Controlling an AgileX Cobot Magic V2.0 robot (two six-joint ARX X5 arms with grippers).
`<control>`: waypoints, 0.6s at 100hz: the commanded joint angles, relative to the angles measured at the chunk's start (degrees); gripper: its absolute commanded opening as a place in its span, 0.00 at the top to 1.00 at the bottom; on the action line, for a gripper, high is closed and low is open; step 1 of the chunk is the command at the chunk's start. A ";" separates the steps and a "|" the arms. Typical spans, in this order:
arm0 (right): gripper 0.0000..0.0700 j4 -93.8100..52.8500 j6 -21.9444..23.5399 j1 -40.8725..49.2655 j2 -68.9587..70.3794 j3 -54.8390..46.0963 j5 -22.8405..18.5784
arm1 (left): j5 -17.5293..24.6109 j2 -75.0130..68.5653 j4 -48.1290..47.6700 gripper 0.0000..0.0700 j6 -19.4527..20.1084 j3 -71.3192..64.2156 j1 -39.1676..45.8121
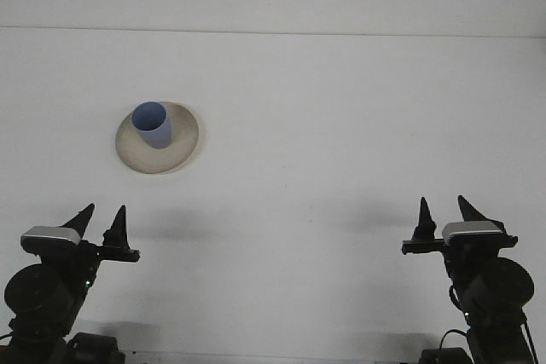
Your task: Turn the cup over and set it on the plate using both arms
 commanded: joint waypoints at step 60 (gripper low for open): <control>1.00 0.59 0.20 0.07 0.26 0.13 0.20 | 0.07 -0.11 0.52 0.98 -0.52 0.66 -0.09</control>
